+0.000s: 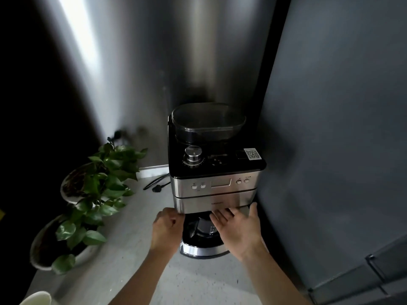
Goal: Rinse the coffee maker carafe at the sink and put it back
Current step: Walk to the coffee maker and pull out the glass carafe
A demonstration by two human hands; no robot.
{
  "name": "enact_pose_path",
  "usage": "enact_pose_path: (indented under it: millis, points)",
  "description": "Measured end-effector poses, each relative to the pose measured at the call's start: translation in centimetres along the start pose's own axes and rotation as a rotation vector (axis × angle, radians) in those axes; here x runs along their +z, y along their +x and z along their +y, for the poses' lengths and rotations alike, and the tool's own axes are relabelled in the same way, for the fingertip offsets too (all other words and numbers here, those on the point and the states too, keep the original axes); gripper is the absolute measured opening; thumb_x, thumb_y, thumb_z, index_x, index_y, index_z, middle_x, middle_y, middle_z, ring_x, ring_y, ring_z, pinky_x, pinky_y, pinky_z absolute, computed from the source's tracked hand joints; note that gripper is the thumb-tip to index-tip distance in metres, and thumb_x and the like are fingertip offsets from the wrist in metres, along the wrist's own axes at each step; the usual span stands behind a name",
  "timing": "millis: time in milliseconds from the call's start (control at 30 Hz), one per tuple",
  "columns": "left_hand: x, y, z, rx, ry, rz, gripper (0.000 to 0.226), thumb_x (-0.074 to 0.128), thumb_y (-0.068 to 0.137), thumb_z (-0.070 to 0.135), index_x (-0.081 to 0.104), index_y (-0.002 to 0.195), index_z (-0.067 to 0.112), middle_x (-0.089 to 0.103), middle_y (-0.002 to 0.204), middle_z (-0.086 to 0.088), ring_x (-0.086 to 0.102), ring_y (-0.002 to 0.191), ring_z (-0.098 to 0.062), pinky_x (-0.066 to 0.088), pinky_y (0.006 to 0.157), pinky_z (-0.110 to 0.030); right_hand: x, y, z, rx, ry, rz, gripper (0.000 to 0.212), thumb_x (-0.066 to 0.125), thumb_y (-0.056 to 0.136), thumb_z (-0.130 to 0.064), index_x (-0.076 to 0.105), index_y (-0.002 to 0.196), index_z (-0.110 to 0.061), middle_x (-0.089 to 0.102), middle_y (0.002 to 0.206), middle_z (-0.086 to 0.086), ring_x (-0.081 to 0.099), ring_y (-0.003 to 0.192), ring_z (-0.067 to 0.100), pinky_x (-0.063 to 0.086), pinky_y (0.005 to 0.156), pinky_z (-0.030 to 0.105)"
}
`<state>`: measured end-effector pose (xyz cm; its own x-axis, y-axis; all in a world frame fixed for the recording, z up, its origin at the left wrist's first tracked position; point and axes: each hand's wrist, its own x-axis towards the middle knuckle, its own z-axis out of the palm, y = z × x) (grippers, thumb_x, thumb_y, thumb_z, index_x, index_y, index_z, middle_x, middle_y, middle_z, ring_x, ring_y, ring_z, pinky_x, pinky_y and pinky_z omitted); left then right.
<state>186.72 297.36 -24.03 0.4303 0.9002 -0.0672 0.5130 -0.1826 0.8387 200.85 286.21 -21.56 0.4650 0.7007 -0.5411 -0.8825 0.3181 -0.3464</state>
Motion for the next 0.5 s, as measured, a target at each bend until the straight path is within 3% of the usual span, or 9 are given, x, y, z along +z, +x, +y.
enact_pose_path:
  millis: [133, 233, 333, 400, 500]
  points:
    - [1.4, 1.1, -1.1, -0.043, 0.118, -0.111, 0.023, 0.048, 0.1, 0.031, 0.06, 0.1, 0.012, 0.064, 0.08, 0.001, 0.059, 0.068, -0.004, 0.04, 0.048, -0.01, 0.3, 1.4, 0.9, 0.012, 0.058, -0.026, 0.086, 0.031, 0.097, -0.071, 0.049, 0.148, -0.004, 0.061, 0.137, 0.021, 0.05, 0.135, 0.034, 0.027, 0.125, 0.049]
    - [1.8, 1.2, -1.8, -0.076, 0.069, -0.176, 0.022, 0.045, 0.101, 0.034, 0.061, 0.105, 0.02, 0.067, 0.085, 0.004, 0.062, 0.075, -0.006, 0.041, 0.055, -0.012, 0.2, 2.2, 1.1, 0.008, 0.1, -0.059, 0.081, 0.034, 0.096, -0.071, 0.063, 0.135, -0.006, 0.071, 0.13, 0.017, 0.06, 0.13, 0.033, 0.033, 0.122, 0.05]
    - [1.6, 1.5, -1.7, -0.079, 0.022, -0.199, 0.021, 0.042, 0.103, 0.032, 0.058, 0.09, 0.028, 0.062, 0.076, 0.015, 0.059, 0.07, 0.003, 0.039, 0.054, -0.01, -0.2, 2.9, 1.0, 0.006, 0.139, -0.06, 0.078, 0.039, 0.096, -0.069, 0.063, 0.137, -0.007, 0.068, 0.134, 0.014, 0.057, 0.135, 0.033, 0.036, 0.121, 0.049]
    - [1.6, 1.8, -1.8, -0.066, 0.021, -0.204, 0.027, 0.041, 0.103, 0.034, 0.06, 0.086, 0.026, 0.064, 0.073, 0.014, 0.06, 0.066, 0.003, 0.039, 0.05, -0.008, -0.4, 3.3, 0.8, 0.006, 0.159, -0.052, 0.08, 0.041, 0.096, -0.068, 0.056, 0.143, -0.005, 0.061, 0.134, 0.016, 0.052, 0.141, 0.031, 0.037, 0.12, 0.048]
    - [1.7, 2.1, -2.0, -0.074, -0.003, -0.205, 0.039, 0.037, 0.103, 0.038, 0.063, 0.082, 0.019, 0.069, 0.072, 0.002, 0.065, 0.067, -0.01, 0.043, 0.053, -0.016, -0.3, 3.7, 0.5, -0.023, 0.207, -0.047, 0.072, 0.043, 0.098, -0.064, 0.063, 0.132, -0.005, 0.066, 0.115, 0.016, 0.059, 0.124, 0.032, 0.038, 0.119, 0.05]
